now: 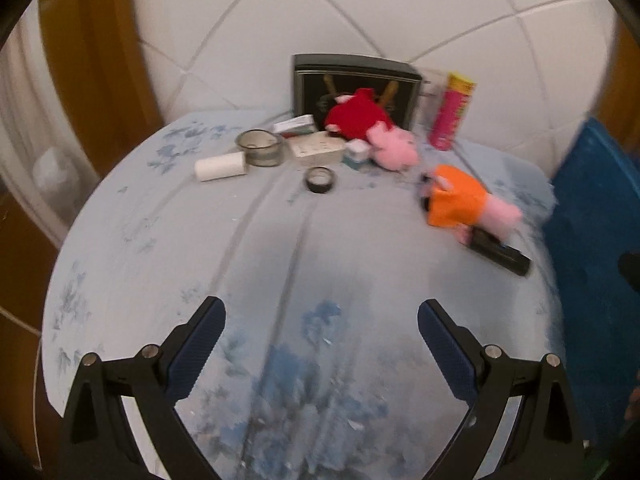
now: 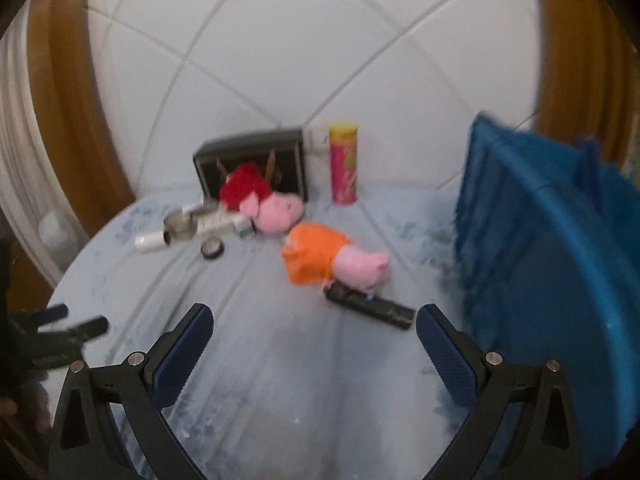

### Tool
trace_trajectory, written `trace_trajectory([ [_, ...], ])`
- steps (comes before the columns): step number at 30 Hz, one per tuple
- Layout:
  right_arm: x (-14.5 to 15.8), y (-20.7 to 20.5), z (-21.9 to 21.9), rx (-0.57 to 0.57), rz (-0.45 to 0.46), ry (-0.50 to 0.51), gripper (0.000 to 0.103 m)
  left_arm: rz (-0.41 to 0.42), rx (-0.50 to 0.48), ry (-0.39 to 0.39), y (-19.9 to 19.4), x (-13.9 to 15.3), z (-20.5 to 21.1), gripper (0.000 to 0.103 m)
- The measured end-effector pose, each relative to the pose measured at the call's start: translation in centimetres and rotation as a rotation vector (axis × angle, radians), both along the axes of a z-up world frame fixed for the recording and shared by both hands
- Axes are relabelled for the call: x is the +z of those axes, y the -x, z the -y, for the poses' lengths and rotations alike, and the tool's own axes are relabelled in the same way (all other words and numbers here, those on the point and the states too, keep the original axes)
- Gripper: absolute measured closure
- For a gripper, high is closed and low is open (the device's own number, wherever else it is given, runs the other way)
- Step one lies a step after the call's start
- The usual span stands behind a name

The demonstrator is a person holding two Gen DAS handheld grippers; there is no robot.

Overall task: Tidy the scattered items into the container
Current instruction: 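Lower the left tool to the black tape roll while the right tool reaches the white medicine box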

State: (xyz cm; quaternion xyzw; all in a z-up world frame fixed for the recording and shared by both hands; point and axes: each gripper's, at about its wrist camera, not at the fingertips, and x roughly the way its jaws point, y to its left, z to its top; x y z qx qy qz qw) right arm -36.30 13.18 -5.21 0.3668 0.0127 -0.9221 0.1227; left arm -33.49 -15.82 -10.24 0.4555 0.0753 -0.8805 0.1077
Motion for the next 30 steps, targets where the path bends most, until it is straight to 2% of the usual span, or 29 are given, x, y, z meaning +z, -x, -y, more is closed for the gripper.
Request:
trace_trajectory([
  [3, -2.8, 3.3, 0.2, 0.002, 0.044, -0.051, 0.0, 0.024, 0.024, 0.012, 1.8, -1.2, 1.1, 0.005],
  [8, -6.4, 7.5, 0.4, -0.015, 0.123, -0.068, 0.0, 0.065, 0.039, 0.003, 5.9, -3.6, 2.8, 0.005],
  [13, -8.6, 11.3, 0.8, -0.037, 0.169, -0.074, 0.0, 0.07, -0.002, 0.015, 11.0, -5.3, 3.1, 0.005],
  [20, -10.6, 17.6, 2.3, -0.049, 0.201, -0.065, 0.0, 0.108, -0.072, 0.02, 20.2, -9.9, 1.5, 0.005],
  [22, -11.0, 19.7, 4.0, -0.013, 0.196, -0.052, 0.0, 0.107, -0.085, 0.028, 22.3, -11.2, 0.3, 0.017],
  [26, -11.9, 22.6, 6.7, 0.049, 0.174, 0.034, 0.001, 0.121, -0.099, 0.046, 26.2, -14.2, -0.5, 0.028],
  [27, -12.3, 23.3, 7.4, 0.064, 0.174, 0.051, 0.005, 0.123, -0.101, 0.05, 26.8, -14.8, -0.6, 0.028],
  [28, -12.6, 24.0, 8.1, 0.081, 0.177, 0.061, 0.016, 0.128, -0.104, 0.054, 27.3, -15.4, -0.7, 0.028],
  [30, -13.6, 25.2, 9.9, 0.134, 0.197, 0.08, 0.027, 0.141, -0.112, 0.053, 28.6, -17.0, -1.1, 0.029],
])
